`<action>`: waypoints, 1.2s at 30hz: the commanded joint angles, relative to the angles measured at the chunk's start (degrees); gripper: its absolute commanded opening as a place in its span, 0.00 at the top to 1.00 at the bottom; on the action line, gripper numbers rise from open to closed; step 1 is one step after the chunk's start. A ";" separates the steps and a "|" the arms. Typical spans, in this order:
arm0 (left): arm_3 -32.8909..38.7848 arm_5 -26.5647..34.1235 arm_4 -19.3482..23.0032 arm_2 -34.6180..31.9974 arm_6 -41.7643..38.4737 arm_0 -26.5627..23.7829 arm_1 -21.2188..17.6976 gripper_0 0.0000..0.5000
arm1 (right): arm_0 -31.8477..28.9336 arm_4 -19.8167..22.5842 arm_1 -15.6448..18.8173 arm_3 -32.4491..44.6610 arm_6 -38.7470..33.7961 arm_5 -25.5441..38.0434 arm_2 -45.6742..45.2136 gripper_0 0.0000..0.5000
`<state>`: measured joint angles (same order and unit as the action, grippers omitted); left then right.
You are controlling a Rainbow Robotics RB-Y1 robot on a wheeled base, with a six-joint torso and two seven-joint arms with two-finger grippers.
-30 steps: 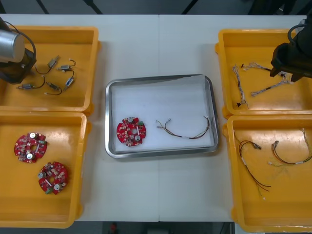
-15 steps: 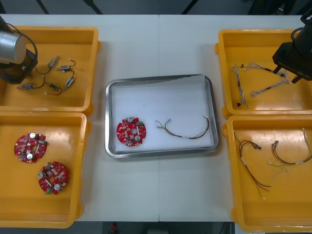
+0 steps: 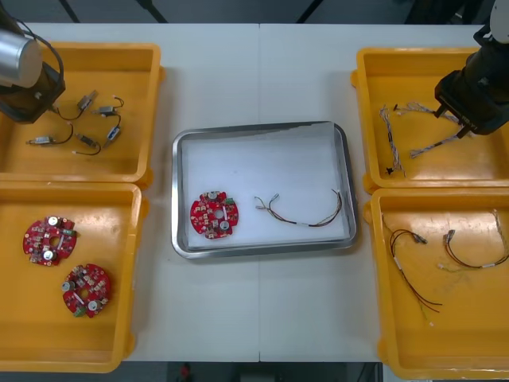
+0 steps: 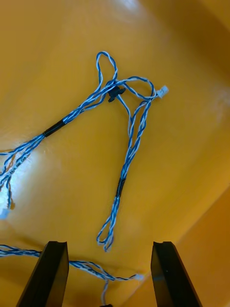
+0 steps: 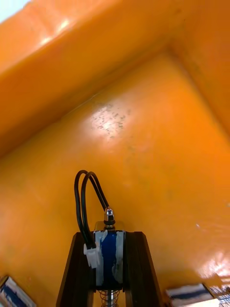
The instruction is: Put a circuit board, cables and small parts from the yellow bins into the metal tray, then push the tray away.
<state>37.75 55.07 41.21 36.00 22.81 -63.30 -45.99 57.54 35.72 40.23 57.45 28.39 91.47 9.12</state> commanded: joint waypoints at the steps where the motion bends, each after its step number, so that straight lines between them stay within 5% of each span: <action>1: 5.76 5.04 0.98 -1.11 3.91 0.02 -5.08 1.00 | 2.84 0.05 -1.03 -1.64 -4.31 -1.47 -5.08 0.00; 16: 21.14 23.32 3.97 -7.00 3.56 0.02 -10.26 1.00 | 2.22 1.90 -2.35 -8.85 -5.01 -6.66 -8.24 0.00; 25: 30.11 32.55 9.95 -9.81 2.24 0.02 -12.90 1.00 | -1.12 6.11 -2.70 -9.47 -4.40 -11.93 -8.24 0.00; 36: 46.37 35.80 12.94 -9.98 -14.73 3.54 -12.81 1.00 | -3.31 5.59 -3.05 -9.47 -4.57 -12.90 -6.84 0.00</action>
<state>78.48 90.17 53.60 27.74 19.48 -61.74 -56.11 54.96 41.26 37.48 47.08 24.41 78.93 2.48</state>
